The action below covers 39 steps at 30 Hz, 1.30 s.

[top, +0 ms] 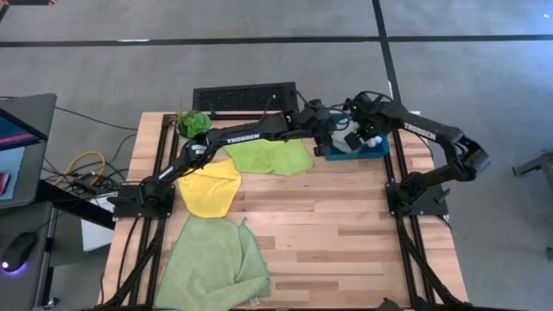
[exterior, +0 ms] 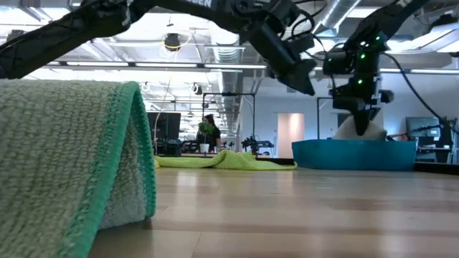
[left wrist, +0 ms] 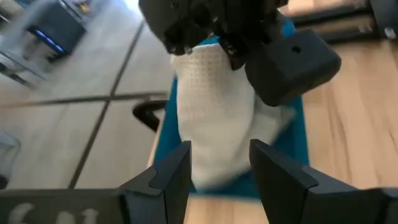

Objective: Fold microfiber towels
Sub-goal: Put the gray microfiber towel into the blue bin

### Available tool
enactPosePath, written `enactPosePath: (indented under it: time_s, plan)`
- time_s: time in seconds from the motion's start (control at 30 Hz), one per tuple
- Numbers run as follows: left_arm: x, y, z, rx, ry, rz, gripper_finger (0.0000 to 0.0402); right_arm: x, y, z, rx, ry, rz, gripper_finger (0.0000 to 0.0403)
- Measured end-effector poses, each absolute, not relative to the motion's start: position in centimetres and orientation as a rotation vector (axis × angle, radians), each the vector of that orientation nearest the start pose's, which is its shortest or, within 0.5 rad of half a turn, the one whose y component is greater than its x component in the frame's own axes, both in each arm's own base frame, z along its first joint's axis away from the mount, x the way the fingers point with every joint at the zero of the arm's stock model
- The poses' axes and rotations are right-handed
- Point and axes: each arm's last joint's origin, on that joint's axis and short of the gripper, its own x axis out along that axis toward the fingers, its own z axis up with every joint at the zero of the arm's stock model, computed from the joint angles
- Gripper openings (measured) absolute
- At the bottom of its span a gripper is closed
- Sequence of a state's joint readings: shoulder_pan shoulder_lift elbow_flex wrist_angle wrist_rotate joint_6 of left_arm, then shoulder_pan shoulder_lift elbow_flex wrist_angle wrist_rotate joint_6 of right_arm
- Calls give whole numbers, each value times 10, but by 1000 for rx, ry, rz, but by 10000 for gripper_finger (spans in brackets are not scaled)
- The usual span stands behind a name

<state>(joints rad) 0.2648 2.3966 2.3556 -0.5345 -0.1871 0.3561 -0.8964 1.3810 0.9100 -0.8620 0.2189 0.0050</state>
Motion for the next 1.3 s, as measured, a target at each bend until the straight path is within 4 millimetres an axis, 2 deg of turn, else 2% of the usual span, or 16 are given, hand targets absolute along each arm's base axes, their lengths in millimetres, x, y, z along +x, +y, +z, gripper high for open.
enactPosePath:
  time_s: [0.2, 0.27, 0.4, 0.47, 0.57, 0.7, 0.77, 0.9, 1.0, 1.1, 1.17, 1.3]
  plan:
    - [511, 137, 279, 312, 787, 278, 154, 152, -198, 199, 459, 1319, -963, 20]
    - [501, 132, 293, 302, 806, 269, 154, 151, -198, 200, 472, 1311, -984, 23]
    - [477, 127, 343, 300, 733, 301, 154, 146, -201, 200, 507, 1298, -1008, 23]
    - [472, 125, 349, 303, 735, 302, 154, 145, -202, 200, 511, 1297, -1017, 23]
    - [472, 121, 346, 310, 764, 281, 154, 143, -203, 200, 519, 1294, -1019, 32]
    - [458, 119, 372, 317, 706, 299, 154, 143, -204, 200, 519, 1289, -1021, 52]
    - [456, 119, 373, 321, 725, 304, 154, 143, -204, 200, 519, 1290, -1021, 64]
    - [457, 119, 355, 316, 827, 281, 154, 143, -204, 201, 518, 1290, -1020, 93]
    - [453, 118, 362, 317, 823, 284, 154, 143, -204, 201, 517, 1289, -1022, 122]
    - [453, 118, 358, 318, 846, 285, 154, 142, -206, 201, 499, 1285, -1058, 154]
    - [453, 118, 356, 317, 859, 282, 154, 140, -210, 207, 489, 1287, -1105, 174]
    - [445, 117, 367, 316, 847, 302, 154, 137, -215, 224, 524, 1227, -1143, 200]
